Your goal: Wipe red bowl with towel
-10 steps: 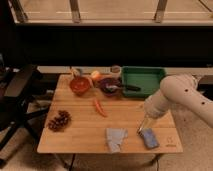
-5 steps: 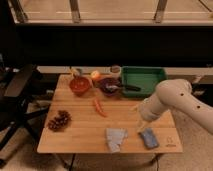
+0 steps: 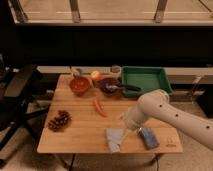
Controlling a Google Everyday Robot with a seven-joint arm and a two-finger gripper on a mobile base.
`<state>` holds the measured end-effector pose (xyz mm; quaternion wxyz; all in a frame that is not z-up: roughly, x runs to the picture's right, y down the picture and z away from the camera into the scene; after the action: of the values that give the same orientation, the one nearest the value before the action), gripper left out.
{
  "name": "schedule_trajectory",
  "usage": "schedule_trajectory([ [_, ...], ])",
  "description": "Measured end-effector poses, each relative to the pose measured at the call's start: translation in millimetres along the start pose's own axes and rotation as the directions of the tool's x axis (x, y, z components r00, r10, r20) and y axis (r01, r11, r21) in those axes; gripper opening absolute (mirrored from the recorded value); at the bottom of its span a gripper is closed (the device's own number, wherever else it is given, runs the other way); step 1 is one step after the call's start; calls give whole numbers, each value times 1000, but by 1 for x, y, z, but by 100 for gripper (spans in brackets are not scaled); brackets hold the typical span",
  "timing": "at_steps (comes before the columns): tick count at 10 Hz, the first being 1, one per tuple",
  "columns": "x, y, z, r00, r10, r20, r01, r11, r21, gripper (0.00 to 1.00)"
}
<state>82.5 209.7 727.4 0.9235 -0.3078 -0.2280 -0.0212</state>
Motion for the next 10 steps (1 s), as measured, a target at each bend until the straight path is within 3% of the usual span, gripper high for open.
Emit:
schedule_trajectory([
  [4,-7,4,41,999,0,35,2,997,-71,65],
  [10,1,11,77,993,73,89,-63,991,-118,65],
])
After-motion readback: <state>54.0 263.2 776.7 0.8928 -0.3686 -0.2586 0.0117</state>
